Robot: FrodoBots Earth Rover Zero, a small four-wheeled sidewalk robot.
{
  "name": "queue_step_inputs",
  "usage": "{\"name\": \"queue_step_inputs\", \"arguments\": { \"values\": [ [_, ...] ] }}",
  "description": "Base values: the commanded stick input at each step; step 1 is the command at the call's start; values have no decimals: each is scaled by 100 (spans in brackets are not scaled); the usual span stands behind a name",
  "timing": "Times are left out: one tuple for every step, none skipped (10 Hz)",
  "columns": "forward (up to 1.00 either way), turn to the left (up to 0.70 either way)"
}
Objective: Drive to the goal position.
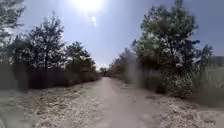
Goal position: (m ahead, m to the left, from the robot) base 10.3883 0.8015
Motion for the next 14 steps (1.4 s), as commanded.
{"name": "queue_step_inputs", "arguments": {
  "values": [
    [45,2],
    [45,2],
    [45,2],
    [45,2],
    [45,2],
    [45,2],
    [45,2],
    [45,2],
    [45,2],
    [45,2],
    [45,2],
    [45,2],
    [45,2],
    [45,2]
  ]
}}
